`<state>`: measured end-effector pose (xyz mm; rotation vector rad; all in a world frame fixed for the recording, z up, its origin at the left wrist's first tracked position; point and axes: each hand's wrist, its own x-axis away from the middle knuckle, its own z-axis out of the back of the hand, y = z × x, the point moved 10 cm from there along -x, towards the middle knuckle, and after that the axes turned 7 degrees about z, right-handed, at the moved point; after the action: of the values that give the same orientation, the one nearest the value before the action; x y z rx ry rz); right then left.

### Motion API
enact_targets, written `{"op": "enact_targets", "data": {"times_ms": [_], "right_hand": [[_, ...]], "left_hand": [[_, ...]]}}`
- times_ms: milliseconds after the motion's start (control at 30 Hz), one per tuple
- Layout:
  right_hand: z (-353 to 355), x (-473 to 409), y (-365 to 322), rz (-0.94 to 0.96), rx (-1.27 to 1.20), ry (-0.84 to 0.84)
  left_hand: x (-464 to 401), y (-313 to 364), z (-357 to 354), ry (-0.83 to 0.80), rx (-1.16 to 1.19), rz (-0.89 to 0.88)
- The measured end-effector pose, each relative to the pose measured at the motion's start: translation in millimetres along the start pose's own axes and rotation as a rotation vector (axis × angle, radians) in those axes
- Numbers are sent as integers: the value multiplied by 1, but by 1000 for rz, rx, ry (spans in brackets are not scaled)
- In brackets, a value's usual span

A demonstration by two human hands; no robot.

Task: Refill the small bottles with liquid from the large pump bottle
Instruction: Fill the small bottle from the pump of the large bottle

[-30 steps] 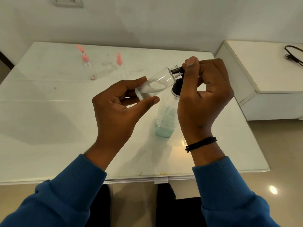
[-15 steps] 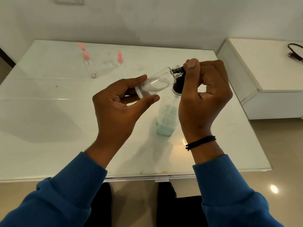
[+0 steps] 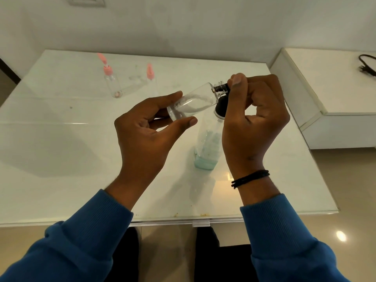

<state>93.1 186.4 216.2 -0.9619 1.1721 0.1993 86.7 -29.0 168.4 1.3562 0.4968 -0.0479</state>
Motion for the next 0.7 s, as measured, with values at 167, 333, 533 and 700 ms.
{"op": "enact_targets", "data": {"times_ms": [167,333,533,700], "right_hand": [[1,-8,-6,34,27,-11],[-1,0,-1,-7,0,-7],[1,-7,-6,32,9,-6],[-1,1,-2,-9,-12,1]], "left_hand": [[0,0,-2,-3,9,5],[1,-3,-1,-5,6,22],[1,1,-2,-1,6,11],[1,0,-1,4,-11,17]]}}
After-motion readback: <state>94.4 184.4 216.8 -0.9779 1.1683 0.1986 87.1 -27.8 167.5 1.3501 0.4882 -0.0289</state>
